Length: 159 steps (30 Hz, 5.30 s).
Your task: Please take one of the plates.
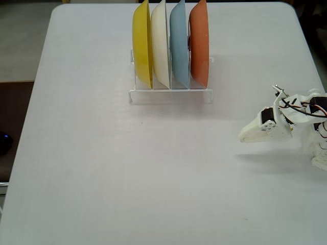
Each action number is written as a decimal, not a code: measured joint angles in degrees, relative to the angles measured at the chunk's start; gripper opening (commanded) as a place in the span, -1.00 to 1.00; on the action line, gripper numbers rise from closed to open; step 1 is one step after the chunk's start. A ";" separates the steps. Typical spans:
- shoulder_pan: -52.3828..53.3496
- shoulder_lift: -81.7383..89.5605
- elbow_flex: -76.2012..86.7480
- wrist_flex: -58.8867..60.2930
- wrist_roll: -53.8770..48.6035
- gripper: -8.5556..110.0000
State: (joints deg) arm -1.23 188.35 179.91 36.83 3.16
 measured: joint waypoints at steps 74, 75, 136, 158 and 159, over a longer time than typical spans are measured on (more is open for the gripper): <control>28.12 -61.17 -83.76 17.23 -39.46 -0.63; 28.48 -63.02 -85.69 17.23 -40.34 -0.59; 32.87 -96.50 -129.73 24.70 -50.45 -0.86; 34.45 -87.28 -143.35 29.00 -37.35 -0.87; 34.01 -86.84 -144.05 29.00 -36.83 -0.87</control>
State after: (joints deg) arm 32.78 101.51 35.86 65.83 -33.66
